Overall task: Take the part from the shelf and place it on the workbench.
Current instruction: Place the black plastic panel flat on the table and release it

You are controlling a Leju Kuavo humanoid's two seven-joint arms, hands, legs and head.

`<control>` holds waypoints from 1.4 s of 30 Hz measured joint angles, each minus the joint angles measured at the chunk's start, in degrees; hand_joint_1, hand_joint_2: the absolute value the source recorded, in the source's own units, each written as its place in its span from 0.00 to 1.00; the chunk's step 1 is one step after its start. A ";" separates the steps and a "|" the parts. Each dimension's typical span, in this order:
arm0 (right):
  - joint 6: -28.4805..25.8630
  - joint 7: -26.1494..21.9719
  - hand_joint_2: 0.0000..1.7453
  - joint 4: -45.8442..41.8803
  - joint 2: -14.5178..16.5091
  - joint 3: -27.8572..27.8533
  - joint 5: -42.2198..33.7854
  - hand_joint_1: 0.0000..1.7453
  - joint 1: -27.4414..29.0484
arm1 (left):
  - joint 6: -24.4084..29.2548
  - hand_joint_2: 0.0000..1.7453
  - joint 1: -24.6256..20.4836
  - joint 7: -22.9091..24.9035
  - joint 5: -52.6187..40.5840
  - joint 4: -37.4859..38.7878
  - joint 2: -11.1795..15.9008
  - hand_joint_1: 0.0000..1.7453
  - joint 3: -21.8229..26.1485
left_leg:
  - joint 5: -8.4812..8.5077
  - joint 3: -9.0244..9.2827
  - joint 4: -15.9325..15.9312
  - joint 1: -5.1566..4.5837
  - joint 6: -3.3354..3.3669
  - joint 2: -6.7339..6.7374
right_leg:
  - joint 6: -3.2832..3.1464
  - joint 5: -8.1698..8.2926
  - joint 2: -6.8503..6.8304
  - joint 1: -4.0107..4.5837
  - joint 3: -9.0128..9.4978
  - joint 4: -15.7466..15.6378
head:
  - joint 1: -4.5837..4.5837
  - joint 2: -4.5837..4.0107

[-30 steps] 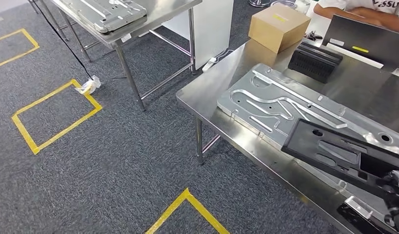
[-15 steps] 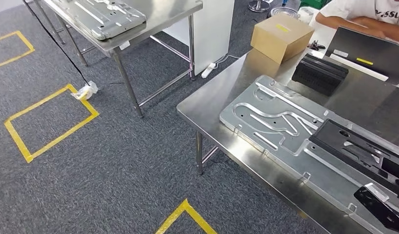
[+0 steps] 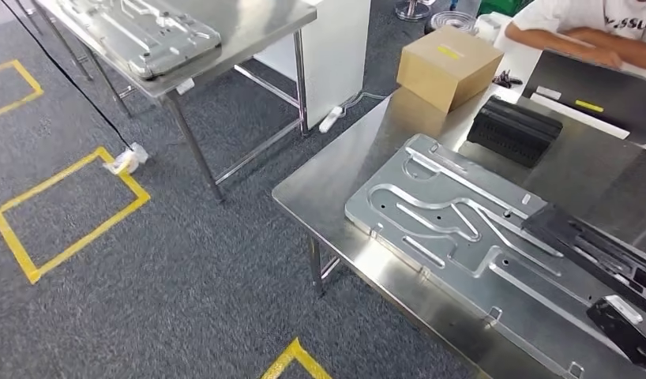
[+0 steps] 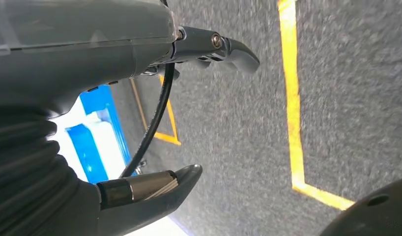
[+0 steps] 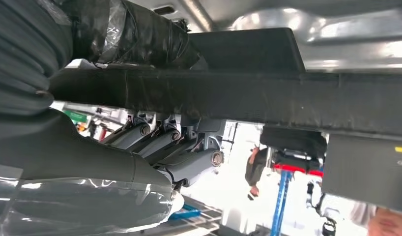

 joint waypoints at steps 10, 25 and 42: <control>-0.48 -1.77 0.00 3.13 3.29 -0.10 2.41 0.00 -1.78 | -0.52 1.00 -0.31 0.48 0.53 -0.01 -0.10 0.00 0.02 | -1.65 6.15 -4.04 0.04 1.68 -0.16 | 1.77 -3.89 -0.29 0.16 -9.13 13.47 | 0.01 0.00; -0.18 0.46 0.00 -0.24 4.50 7.13 3.95 0.00 -3.15 | -0.04 0.00 -0.83 4.14 1.95 -0.01 -0.66 0.00 0.68 | -5.50 8.37 -3.12 -0.17 1.08 -0.14 | -0.09 6.21 -0.35 0.79 -7.56 1.05 | 0.09 0.00; -6.58 0.43 0.00 -20.65 3.18 15.56 2.77 0.00 -2.30 | -0.07 0.00 -0.72 5.23 3.09 -0.01 -1.37 0.00 1.72 | -5.38 8.57 -3.12 -0.24 0.08 -0.12 | 0.14 6.39 -0.38 0.73 -7.11 0.93 | 0.12 0.00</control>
